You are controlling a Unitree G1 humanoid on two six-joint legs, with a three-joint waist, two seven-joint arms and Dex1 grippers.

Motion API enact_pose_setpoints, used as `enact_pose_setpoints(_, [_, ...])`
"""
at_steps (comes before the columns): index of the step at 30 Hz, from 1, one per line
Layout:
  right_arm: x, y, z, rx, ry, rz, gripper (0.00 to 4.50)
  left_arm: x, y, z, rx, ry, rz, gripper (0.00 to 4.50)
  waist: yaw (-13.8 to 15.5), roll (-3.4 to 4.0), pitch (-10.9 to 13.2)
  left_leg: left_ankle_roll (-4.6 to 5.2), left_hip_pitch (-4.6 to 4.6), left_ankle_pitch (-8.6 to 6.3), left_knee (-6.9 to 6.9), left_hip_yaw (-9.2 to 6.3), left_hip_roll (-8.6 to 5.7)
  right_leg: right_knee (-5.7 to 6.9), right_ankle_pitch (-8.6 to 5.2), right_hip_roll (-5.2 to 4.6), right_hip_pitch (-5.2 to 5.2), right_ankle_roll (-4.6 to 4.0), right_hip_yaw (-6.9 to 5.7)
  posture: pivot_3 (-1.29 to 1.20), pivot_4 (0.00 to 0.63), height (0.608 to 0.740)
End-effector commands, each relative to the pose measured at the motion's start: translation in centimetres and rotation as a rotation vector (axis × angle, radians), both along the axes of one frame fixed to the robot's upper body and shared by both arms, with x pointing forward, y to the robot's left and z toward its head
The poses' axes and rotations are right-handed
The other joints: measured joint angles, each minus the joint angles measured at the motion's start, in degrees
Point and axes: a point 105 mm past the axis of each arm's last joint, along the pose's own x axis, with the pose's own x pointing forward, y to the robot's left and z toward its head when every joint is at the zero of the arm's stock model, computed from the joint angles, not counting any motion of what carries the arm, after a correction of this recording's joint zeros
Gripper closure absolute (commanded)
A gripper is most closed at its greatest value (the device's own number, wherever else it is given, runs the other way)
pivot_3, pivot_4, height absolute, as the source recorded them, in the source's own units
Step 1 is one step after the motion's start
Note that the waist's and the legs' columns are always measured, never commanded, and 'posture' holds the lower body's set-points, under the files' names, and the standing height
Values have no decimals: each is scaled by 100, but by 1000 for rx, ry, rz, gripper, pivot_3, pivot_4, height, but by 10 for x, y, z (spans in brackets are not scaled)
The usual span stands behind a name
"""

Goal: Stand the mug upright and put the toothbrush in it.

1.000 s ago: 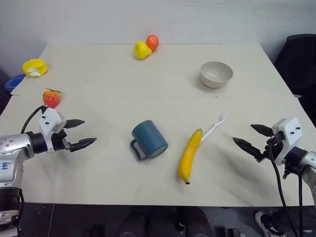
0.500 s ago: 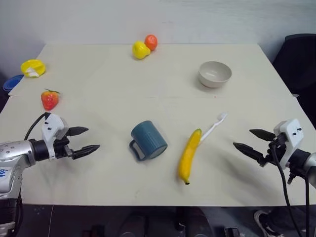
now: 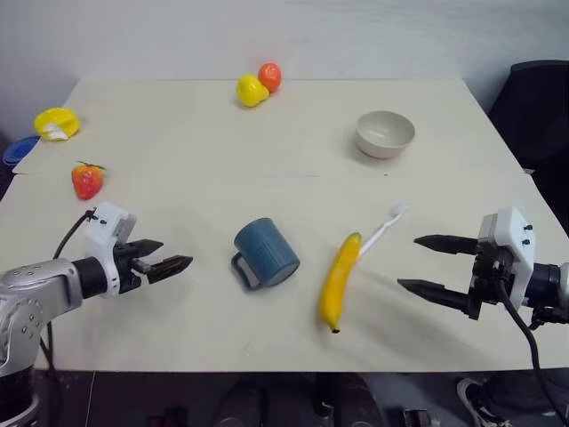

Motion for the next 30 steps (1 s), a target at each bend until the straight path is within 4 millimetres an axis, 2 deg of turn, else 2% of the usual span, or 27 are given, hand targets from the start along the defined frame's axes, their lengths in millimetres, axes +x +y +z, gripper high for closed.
enact_pose_setpoints(1, [-10, 17, 15, -4, -40, 112, 35, -9, -16, -7, 23, 63, 0, 0, -3, -13, 1, -4, 3, -3, 0, 2, 0, 0, 0, 0, 0, 0, 6, 0, 150, 740])
enact_pose_setpoints(3, [-12, 25, 19, -4, -55, 157, 35, -2, -29, -6, -64, 46, 8, 0, -1, -17, 3, -8, 4, -5, 1, 2, 0, -3, 0, -2, -4, 0, 11, 0, 150, 740])
enact_pose_setpoints(6, [-12, 32, 24, -8, -69, 200, 35, 4, -39, -8, -85, 65, 12, 0, 6, -27, 9, -16, 3, -6, 3, 0, 1, 0, 2, -3, -7, -2, 12, 0, 150, 740])
enact_pose_setpoints(14, [-10, 34, 20, -24, -92, 199, 35, 6, -43, -20, -94, 197, 65, 0, 8, -27, 9, -26, 9, -9, 3, 5, 0, 2, 1, -5, -8, -5, 18, 0, 150, 740])
enact_pose_setpoints(17, [-11, 33, 17, 1, -81, 164, 35, 5, -38, 1, -23, 167, 18, 0, 8, -29, 10, -37, 14, -9, 3, 5, 5, 4, 1, -12, -8, -6, 23, 0, 150, 740])
enact_pose_setpoints(20, [-12, 29, 12, 59, -29, 96, 35, 8, -15, 47, 117, -12, -15, 0, -5, -41, 19, -46, 9, -9, 2, 14, 6, 8, -3, 11, -19, -15, 21, 0, 150, 740])
enact_pose_setpoints(21, [-16, 31, 7, 83, 8, 83, 35, 10, -1, 61, 153, -83, -25, 0, -12, -40, 20, -47, 5, -9, 1, 18, 7, 8, -5, 17, -25, -18, 23, 0, 150, 740])
enact_pose_setpoints(24, [-24, 39, -5, 131, 119, 57, 35, 7, 20, 87, 254, -198, -186, 0, -28, -23, 20, -59, 13, -16, -18, 70, 4, 5, -10, 48, -52, -28, 21, 0, 150, 740])
enact_pose_setpoints(27, [-8, 43, -18, 226, 245, -85, 35, -12, 7, 109, 303, -301, -509, 0, -33, -17, 22, -61, 8, -18, -24, 115, 20, -2, -8, 75, -84, -43, 39, 0, 150, 740])
enact_pose_setpoints(30, [-1, 50, -26, 268, 334, -150, 35, -30, -6, 113, 327, -309, -740, 0, -38, -18, 24, -72, 1, -23, -15, 142, 51, -5, -10, 90, -101, -78, 31, 0, 150, 740])
